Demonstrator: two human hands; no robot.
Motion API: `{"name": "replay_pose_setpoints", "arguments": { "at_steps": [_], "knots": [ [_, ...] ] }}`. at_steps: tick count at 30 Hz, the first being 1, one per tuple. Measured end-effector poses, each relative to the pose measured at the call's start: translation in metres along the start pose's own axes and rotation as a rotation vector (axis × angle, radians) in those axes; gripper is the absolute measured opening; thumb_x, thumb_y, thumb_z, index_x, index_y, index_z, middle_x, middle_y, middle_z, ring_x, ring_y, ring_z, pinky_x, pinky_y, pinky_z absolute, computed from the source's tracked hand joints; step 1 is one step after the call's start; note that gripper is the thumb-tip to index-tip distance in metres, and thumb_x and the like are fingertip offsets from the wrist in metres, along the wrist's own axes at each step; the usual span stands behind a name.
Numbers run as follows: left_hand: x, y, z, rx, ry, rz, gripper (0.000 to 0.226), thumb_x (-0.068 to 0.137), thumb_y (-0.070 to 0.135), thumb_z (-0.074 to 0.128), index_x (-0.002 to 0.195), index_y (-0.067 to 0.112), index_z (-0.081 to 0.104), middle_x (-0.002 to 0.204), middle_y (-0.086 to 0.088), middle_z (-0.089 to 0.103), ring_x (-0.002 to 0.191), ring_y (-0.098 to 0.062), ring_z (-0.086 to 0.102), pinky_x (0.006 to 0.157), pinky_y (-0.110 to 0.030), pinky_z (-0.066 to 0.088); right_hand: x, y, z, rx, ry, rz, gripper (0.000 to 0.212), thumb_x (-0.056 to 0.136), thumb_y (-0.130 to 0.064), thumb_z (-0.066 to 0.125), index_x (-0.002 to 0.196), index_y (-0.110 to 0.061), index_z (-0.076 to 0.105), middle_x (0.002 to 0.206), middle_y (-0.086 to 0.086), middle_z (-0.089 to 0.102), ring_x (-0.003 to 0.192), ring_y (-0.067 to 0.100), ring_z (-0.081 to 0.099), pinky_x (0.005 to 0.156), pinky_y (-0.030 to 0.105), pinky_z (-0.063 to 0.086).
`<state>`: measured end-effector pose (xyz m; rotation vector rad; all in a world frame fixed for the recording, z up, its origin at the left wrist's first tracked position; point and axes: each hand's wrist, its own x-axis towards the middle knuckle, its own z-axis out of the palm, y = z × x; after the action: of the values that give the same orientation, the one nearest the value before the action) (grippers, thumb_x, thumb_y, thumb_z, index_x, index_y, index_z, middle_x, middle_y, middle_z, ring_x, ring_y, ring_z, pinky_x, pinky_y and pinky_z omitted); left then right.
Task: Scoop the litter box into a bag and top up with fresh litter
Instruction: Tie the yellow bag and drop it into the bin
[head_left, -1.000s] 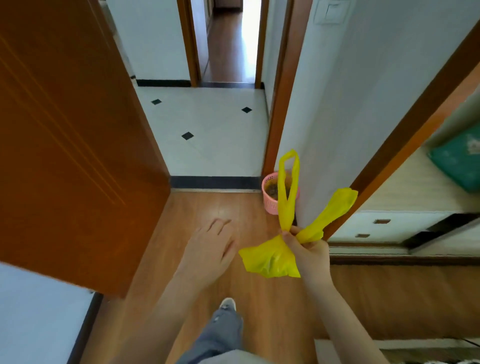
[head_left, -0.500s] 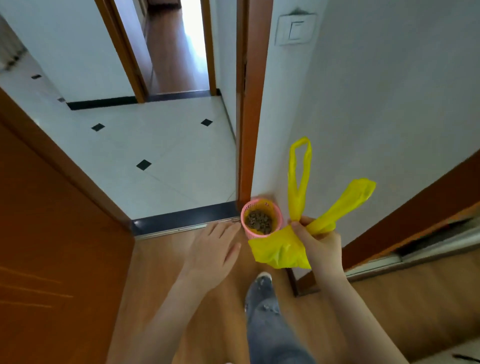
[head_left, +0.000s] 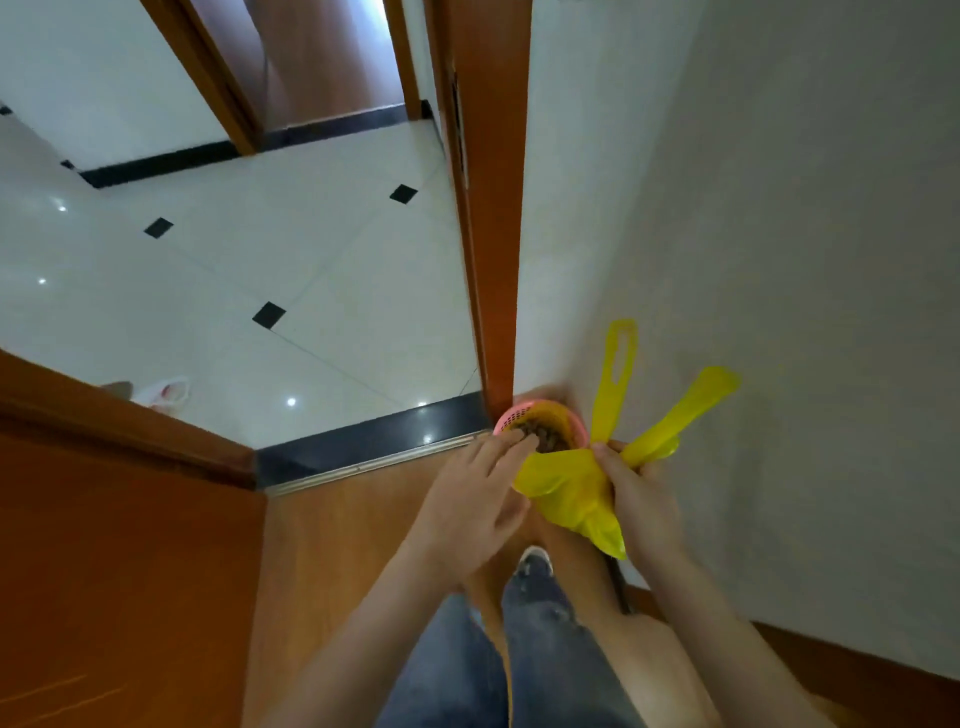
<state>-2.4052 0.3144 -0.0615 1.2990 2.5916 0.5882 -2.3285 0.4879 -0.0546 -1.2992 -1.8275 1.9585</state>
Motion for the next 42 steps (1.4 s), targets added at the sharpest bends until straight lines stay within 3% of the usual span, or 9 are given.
{"name": "replay_pose_setpoints", "arguments": {
  "at_steps": [6,10,13,18,22,26,32,36,42],
  "knots": [
    [0.073,-0.048,0.057,0.064,-0.110,0.218,0.099,0.069,0.042,0.080,0.149,0.027,0.023,0.151,0.001,0.033,0.139,-0.020,0.029,0.114,-0.036,0.019,0.084,0.040,0.037,0.044,-0.088,0.157,0.023,0.091,-0.015,0.058,0.111,-0.012,0.069,0.095,0.010,0.073,0.091,0.025,0.068,0.082,0.044,0.055],
    [0.102,-0.090,0.112,0.106,-0.139,0.310,0.081,0.066,0.035,0.082,0.136,0.018,0.047,0.131,0.000,0.056,0.122,-0.019,0.049,0.108,-0.037,0.033,0.129,0.076,0.058,0.406,-0.180,0.463,0.028,0.097,-0.002,0.044,0.125,0.000,0.050,0.092,0.013,0.065,0.061,0.014,0.070,0.048,0.025,0.054],
    [0.115,-0.121,0.154,0.103,-0.155,0.324,0.059,0.066,0.027,0.082,0.120,0.015,0.062,0.110,0.000,0.067,0.103,-0.020,0.061,0.098,-0.036,0.045,0.163,0.111,0.071,0.567,-0.191,0.642,0.023,0.096,0.000,0.042,0.114,-0.003,0.056,0.081,0.015,0.069,0.066,0.022,0.070,0.056,0.032,0.057],
    [0.131,-0.162,0.221,0.085,-0.237,0.291,0.023,0.075,0.021,0.077,0.094,0.013,0.066,0.088,-0.002,0.068,0.088,-0.023,0.060,0.082,-0.035,0.048,0.210,0.178,0.077,0.293,-0.086,0.499,0.004,0.090,-0.012,0.056,0.092,-0.009,0.059,0.072,0.008,0.065,0.063,0.014,0.066,0.060,0.032,0.054],
    [0.146,-0.182,0.270,0.022,-0.323,0.178,0.021,0.091,0.027,0.059,0.108,0.016,0.065,0.103,0.000,0.067,0.102,-0.021,0.056,0.091,-0.036,0.043,0.228,0.217,0.070,-0.330,-0.105,0.052,0.065,0.074,-0.037,0.072,0.133,-0.025,0.048,0.124,-0.006,0.051,0.111,0.010,0.051,0.092,0.030,0.045],
    [0.164,-0.196,0.311,-0.052,-0.412,0.094,0.028,0.097,0.031,0.049,0.118,0.017,0.061,0.115,0.000,0.063,0.111,-0.021,0.050,0.095,-0.035,0.038,0.247,0.250,0.072,-0.598,-0.335,-0.140,0.034,0.085,-0.013,0.070,0.116,-0.004,0.062,0.104,0.005,0.062,0.091,0.011,0.056,0.068,0.002,0.038],
    [0.186,-0.225,0.367,-0.238,-0.387,-0.131,0.039,0.096,0.037,0.051,0.125,0.012,0.057,0.123,-0.010,0.056,0.115,-0.027,0.051,0.099,-0.038,0.041,0.312,0.297,0.077,-0.569,-0.253,-0.129,0.024,0.091,-0.010,0.059,0.115,-0.010,0.063,0.108,0.005,0.066,0.101,0.018,0.058,0.087,0.026,0.043],
    [0.197,-0.241,0.391,-0.380,-0.375,-0.324,0.052,0.096,0.039,0.050,0.141,0.012,0.041,0.141,-0.006,0.047,0.127,-0.022,0.046,0.103,-0.033,0.039,0.350,0.323,0.087,-0.484,-0.183,-0.049,0.028,0.093,-0.007,0.056,0.120,-0.002,0.060,0.118,0.010,0.062,0.102,0.018,0.054,0.080,0.014,0.039],
    [0.211,-0.266,0.441,-0.424,-0.347,-0.383,0.039,0.102,0.026,0.041,0.138,0.013,0.044,0.141,-0.006,0.048,0.127,-0.022,0.045,0.103,-0.030,0.035,0.399,0.384,0.099,-0.211,-0.120,0.198,0.037,0.096,-0.009,0.052,0.133,-0.010,0.052,0.126,0.013,0.061,0.115,0.029,0.058,0.093,0.041,0.050]
  ]
}}
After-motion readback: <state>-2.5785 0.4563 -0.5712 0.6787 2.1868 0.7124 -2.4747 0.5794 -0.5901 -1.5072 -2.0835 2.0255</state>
